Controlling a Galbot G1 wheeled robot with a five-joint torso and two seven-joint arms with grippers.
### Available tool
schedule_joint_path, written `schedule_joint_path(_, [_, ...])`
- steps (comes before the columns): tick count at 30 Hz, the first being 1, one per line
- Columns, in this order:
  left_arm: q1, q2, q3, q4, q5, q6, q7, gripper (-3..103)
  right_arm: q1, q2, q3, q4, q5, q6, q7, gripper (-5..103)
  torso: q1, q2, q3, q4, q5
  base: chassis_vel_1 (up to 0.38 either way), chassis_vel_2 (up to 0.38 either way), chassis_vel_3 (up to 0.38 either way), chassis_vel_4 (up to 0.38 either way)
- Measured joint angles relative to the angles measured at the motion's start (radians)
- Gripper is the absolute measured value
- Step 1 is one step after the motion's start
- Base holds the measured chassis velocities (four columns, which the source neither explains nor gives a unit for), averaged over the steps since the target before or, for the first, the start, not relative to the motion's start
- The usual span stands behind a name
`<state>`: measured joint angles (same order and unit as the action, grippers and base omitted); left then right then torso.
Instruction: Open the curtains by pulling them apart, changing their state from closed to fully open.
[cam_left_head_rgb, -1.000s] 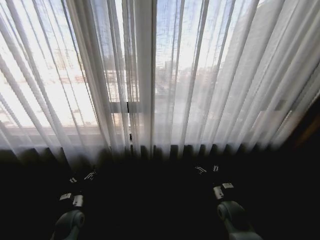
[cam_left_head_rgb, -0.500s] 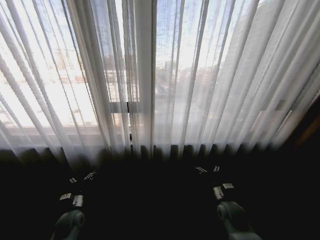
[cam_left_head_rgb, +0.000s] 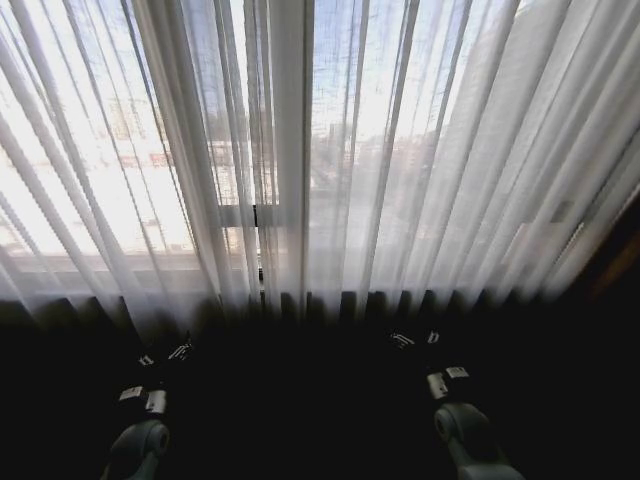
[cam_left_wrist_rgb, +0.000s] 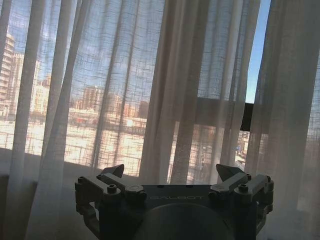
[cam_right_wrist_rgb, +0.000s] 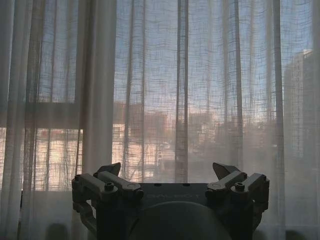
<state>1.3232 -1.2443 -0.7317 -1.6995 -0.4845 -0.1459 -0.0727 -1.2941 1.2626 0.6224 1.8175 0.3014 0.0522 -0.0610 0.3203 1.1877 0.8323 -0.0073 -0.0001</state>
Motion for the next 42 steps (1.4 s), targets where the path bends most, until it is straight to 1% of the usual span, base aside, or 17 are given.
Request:
schedule_joint_path(7, [0.000,0.000,0.000,0.000,0.000,0.000,0.000,100,-0.002,-0.004,0.000,-0.001,0.000,0.000,-0.006,100,0.000,0.000,0.000,0.0000,0.0003,-0.227,0.243,0.223,-0.197])
schedule_joint_path(13, [0.000,0.000,0.000,0.000,0.000,0.000,0.000,100,-0.005,-0.003,-0.001,0.000,0.000,0.002,-0.013,100,0.000,0.000,0.000,0.0001,0.0005,-0.319,0.309,0.324,-0.313])
schedule_joint_path(15, [0.000,0.000,0.000,0.000,0.000,0.000,0.000,100,-0.005,-0.002,-0.001,0.000,0.000,0.003,-0.015,100,0.001,0.000,0.000,-0.0002,0.0004,-0.339,0.324,0.348,-0.350])
schedule_joint_path(16, [0.000,0.000,0.000,0.000,0.000,0.000,0.000,100,-0.003,-0.001,-0.002,-0.003,0.000,0.005,-0.016,100,0.001,-0.001,0.000,-0.0003,-0.0001,-0.362,0.322,0.348,-0.376])
schedule_joint_path(19, [0.000,0.000,0.000,0.000,0.000,0.000,0.000,100,0.000,0.000,-0.005,-0.007,0.001,0.009,-0.017,100,0.000,0.000,0.000,0.0001,0.0005,-0.348,0.375,0.357,-0.394])
schedule_joint_path(21, [0.000,0.000,0.000,0.000,0.000,0.000,0.000,100,0.005,0.001,-0.007,-0.010,0.002,0.016,-0.017,100,0.000,0.000,0.000,0.0001,-0.0004,-0.330,0.342,0.326,-0.358])
schedule_joint_path(24, [0.000,0.000,0.000,0.000,0.000,0.000,0.000,100,0.010,0.002,-0.012,-0.016,0.002,0.027,-0.018,100,0.001,0.000,0.000,0.0000,0.0004,-0.222,0.280,0.190,-0.288])
schedule_joint_path(27, [0.000,0.000,0.000,0.000,0.000,0.000,0.000,100,0.021,0.002,-0.013,-0.024,-0.017,0.034,-0.019,100,0.001,-0.001,0.000,-0.0003,-0.0001,-0.195,0.207,0.209,-0.253])
schedule_joint_path(30, [0.000,0.000,0.000,0.000,0.000,0.000,0.000,100,0.029,0.000,-0.015,-0.028,-0.029,0.034,-0.019,100,0.001,-0.001,0.001,0.0002,-0.0001,-0.103,0.119,0.149,-0.055])
schedule_joint_path(33, [0.000,0.000,0.000,0.000,0.000,0.000,0.000,100,0.043,-0.003,-0.021,-0.039,-0.036,0.036,-0.009,100,0.001,-0.001,0.000,-0.0002,0.0006,-0.006,0.019,0.034,0.003])
schedule_joint_path(36, [0.000,0.000,0.000,0.000,0.000,0.000,0.000,100,0.060,-0.006,-0.029,-0.052,-0.037,0.037,-0.001,100,-0.001,0.000,0.000,-0.0003,0.0003,-0.001,-0.023,-0.006,0.012])
schedule_joint_path(42, [0.000,0.000,0.000,0.000,0.000,0.000,0.000,100,0.162,-0.019,-0.074,-0.130,-0.053,0.031,0.023,100,-0.001,0.000,0.000,0.0000,0.0002,0.031,-0.041,-0.041,0.023])
